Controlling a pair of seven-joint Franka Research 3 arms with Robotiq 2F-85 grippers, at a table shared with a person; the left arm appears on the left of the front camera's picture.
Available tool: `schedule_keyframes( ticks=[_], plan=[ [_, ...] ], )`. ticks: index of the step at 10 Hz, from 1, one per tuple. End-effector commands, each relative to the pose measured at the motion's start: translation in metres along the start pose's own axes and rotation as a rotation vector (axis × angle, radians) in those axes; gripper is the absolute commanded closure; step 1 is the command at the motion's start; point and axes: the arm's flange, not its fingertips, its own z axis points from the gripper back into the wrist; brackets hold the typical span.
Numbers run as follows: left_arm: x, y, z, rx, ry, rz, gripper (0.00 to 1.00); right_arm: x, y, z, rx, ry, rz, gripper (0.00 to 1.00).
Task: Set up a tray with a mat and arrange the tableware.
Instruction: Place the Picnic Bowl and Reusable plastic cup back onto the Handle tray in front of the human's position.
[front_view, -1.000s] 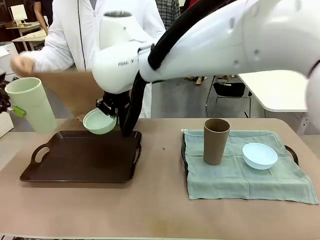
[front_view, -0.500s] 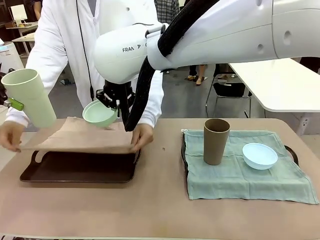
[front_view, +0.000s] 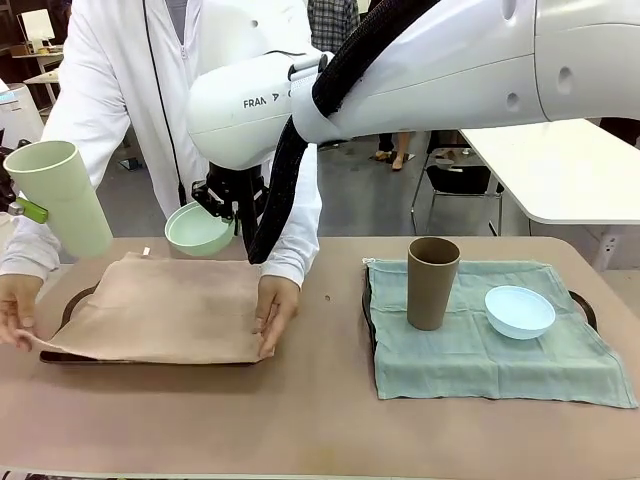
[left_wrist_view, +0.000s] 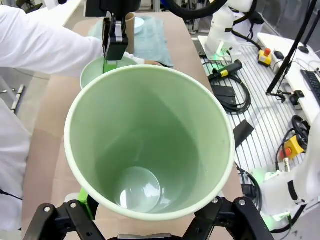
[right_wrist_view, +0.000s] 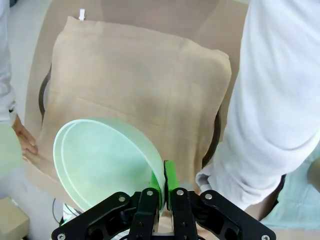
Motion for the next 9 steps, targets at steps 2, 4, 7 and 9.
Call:
schedule_keyframes(
  ticks=[2, 4, 7, 9],
  plan=[
    [0.0013, 0.0004, 0.0018, 0.000, 0.007, -0.015, 1.00, 0.0002, 0.0008, 0.0003, 0.002, -0.001, 0.001, 0.98],
    [0.0013, 0.0004, 0.0018, 0.000, 0.007, -0.015, 1.00, 0.0002, 0.0008, 0.0003, 0.002, -0.001, 0.001, 0.98],
    [0.0013, 0.0004, 0.0018, 0.000, 0.007, -0.015, 1.00, 0.0002, 0.0008, 0.0003, 0.002, -0.001, 0.001, 0.98],
    [0.0013, 0.0004, 0.0018, 0.000, 0.007, -0.015, 1.00, 0.0002, 0.0008, 0.0003, 0.002, -0.001, 0.001, 0.98]
  ],
)
